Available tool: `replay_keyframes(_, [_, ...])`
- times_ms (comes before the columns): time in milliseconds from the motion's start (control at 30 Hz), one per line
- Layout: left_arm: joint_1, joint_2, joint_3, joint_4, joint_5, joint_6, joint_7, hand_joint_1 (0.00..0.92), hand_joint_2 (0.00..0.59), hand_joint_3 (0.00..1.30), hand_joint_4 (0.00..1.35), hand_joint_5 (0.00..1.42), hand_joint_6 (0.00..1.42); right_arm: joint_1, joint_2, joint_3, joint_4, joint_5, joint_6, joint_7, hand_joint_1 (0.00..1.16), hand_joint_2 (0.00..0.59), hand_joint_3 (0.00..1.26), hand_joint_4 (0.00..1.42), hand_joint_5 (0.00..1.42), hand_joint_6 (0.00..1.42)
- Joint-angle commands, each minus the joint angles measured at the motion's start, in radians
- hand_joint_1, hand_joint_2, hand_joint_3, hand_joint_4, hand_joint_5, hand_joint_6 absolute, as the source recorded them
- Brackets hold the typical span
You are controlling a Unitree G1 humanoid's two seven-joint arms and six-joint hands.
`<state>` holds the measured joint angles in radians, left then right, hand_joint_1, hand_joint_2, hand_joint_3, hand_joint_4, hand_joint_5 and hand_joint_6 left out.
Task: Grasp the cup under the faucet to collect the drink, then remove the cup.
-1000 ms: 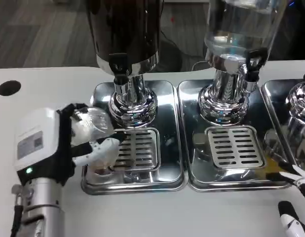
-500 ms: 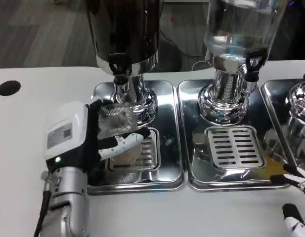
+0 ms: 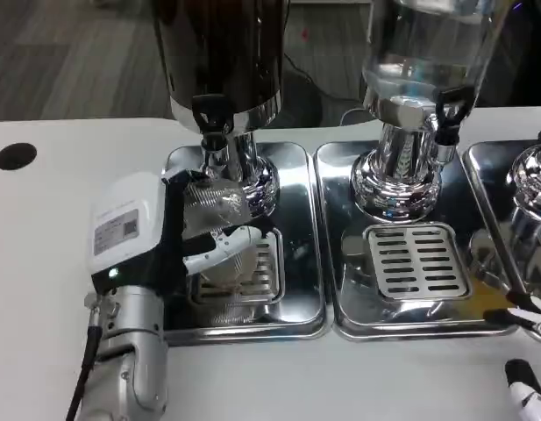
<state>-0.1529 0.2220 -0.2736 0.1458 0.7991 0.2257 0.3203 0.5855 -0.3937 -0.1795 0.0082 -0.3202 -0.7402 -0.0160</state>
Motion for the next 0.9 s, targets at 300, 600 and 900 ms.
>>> replay_keyframes(300, [-0.022, 0.012, 0.014, 0.002, -0.01, -0.014, 0.042, 0.03, 0.011, 0.22, 0.17, 0.48, 0.39, -0.02, -0.003, 0.011, 0.003, -0.003, 0.01, 0.012, 0.38, 0.447, 0.32, 0.12, 0.11, 0.0])
replay_keyframes(600, [0.024, 0.027, 0.053, -0.082, -0.024, -0.052, 0.061, 0.031, 0.015, 0.22, 0.16, 0.44, 0.39, -0.04, 0.001, 0.026, 0.007, -0.002, 0.025, 0.02, 0.38, 0.444, 0.32, 0.12, 0.11, 0.0])
replay_keyframes(900, [0.087, 0.037, 0.113, -0.207, -0.081, -0.191, 0.093, 0.0, 0.059, 0.26, 0.17, 0.51, 0.52, -0.041, 0.004, 0.037, 0.0, -0.01, 0.029, 0.015, 0.39, 0.444, 0.32, 0.12, 0.11, 0.0])
